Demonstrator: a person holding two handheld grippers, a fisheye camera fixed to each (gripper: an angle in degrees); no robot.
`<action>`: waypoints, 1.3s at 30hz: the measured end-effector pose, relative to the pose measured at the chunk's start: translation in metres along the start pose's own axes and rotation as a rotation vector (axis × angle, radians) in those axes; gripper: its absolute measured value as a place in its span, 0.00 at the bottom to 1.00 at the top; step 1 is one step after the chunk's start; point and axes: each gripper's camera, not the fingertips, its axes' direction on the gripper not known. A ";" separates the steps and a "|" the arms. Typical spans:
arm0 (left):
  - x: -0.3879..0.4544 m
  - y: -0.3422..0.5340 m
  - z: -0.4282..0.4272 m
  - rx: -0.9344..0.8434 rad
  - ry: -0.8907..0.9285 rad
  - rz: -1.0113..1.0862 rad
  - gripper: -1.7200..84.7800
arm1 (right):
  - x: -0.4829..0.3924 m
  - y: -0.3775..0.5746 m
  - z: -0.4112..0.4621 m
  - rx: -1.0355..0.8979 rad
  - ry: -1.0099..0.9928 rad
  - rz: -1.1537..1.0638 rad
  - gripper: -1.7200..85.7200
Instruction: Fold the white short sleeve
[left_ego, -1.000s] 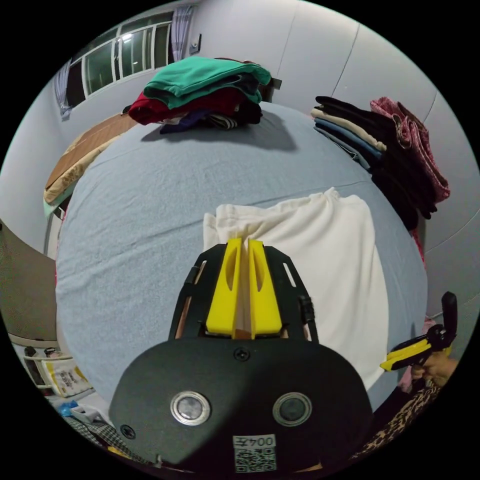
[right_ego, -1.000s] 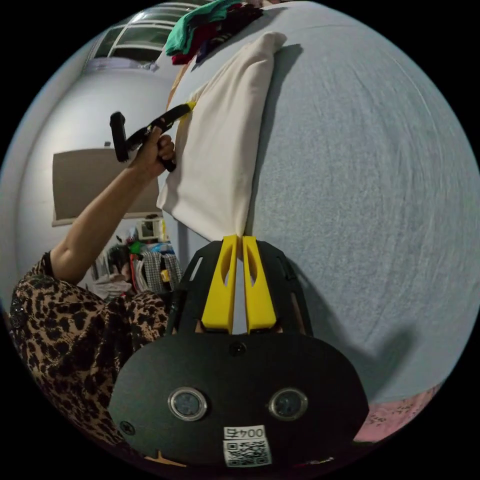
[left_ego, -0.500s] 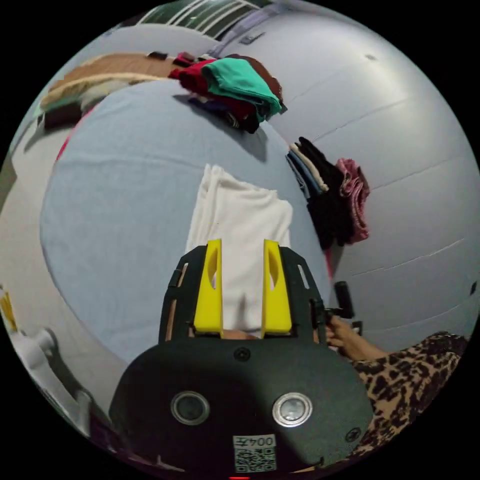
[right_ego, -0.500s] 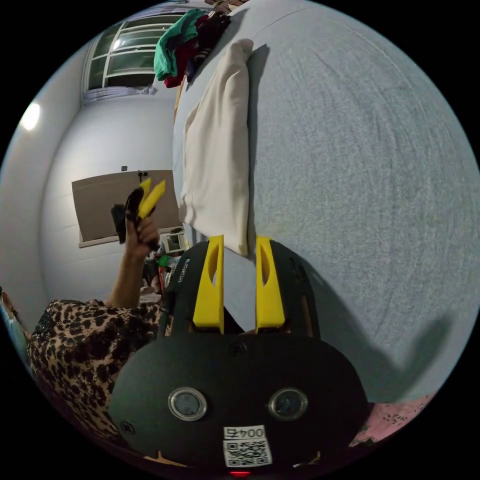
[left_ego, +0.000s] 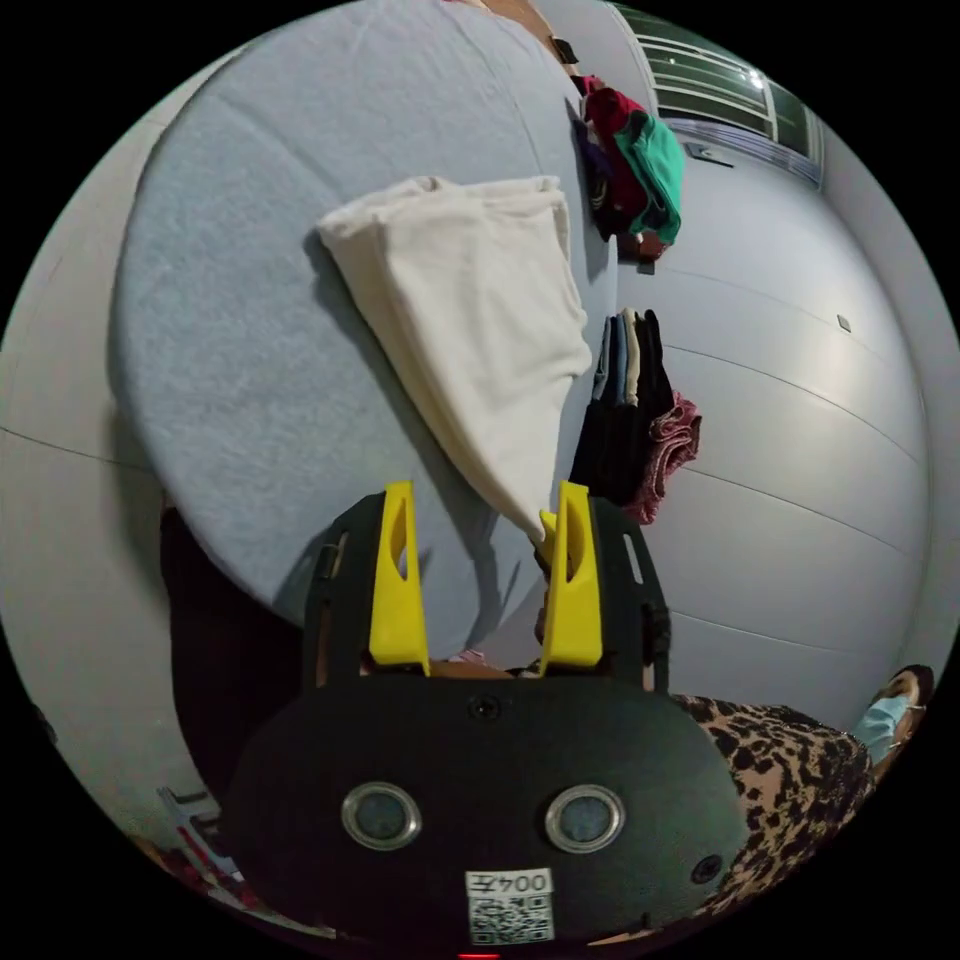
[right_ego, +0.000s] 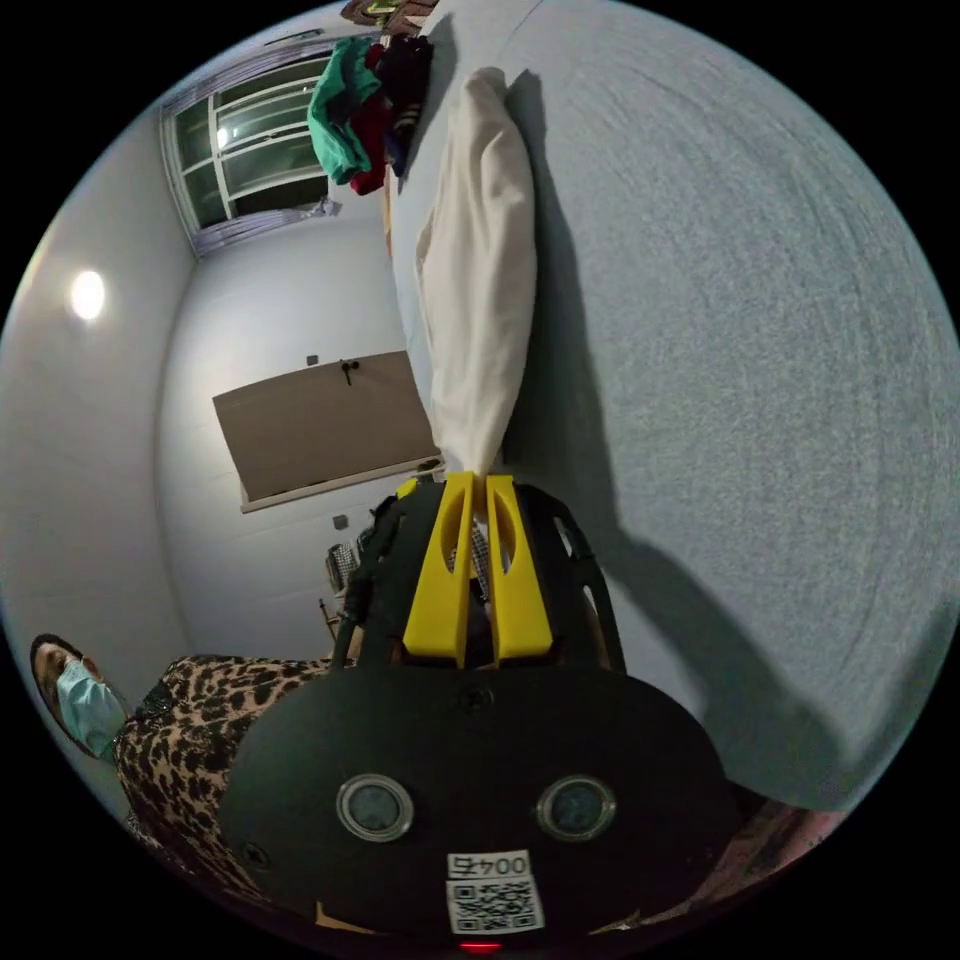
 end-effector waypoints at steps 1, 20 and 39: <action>0.001 0.001 0.005 -0.002 0.010 0.004 0.23 | -0.002 0.002 -0.001 -0.006 0.001 -0.008 0.05; 0.039 0.090 0.038 0.129 0.024 0.084 0.08 | 0.054 0.060 -0.086 0.017 -0.094 -0.018 0.20; 0.064 0.283 0.072 -0.029 0.142 0.336 0.08 | 0.059 0.278 -0.159 0.279 -0.176 -0.207 0.06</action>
